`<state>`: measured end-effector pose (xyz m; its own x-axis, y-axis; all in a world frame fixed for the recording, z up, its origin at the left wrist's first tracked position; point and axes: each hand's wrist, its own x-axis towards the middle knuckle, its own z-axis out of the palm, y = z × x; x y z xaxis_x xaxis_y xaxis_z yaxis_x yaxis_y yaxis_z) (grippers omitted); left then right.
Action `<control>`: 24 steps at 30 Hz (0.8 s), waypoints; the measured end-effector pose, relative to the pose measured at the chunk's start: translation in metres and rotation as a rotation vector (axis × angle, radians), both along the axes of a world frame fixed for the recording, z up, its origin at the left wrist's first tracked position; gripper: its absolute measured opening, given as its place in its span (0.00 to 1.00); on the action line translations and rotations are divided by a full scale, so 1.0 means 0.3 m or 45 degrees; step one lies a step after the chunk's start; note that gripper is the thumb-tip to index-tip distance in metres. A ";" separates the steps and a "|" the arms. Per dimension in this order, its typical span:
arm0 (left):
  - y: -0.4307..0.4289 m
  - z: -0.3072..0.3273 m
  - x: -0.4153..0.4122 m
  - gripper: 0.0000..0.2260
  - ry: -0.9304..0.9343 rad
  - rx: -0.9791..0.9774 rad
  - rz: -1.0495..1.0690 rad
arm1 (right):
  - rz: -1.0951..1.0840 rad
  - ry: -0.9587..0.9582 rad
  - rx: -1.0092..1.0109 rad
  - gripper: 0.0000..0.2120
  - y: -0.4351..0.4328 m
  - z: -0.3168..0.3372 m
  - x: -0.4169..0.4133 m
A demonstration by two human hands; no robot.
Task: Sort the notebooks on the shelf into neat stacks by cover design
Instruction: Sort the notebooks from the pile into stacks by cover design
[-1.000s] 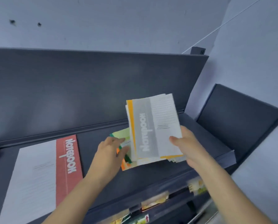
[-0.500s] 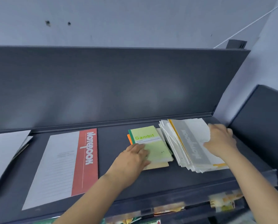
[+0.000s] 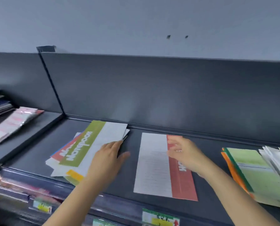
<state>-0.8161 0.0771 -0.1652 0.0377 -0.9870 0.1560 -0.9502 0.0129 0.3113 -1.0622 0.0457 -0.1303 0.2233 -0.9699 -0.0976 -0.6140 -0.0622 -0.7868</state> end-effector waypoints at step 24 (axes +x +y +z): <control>-0.133 -0.163 0.729 0.14 0.156 0.023 -0.017 | -0.580 -0.489 0.611 0.11 -0.066 -0.136 0.587</control>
<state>-0.5973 0.0372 -0.2142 0.0424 -0.9902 0.1333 -0.9047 0.0186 0.4256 -0.8862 0.0259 -0.1711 -0.0849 -0.8450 -0.5279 -0.1751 0.5342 -0.8270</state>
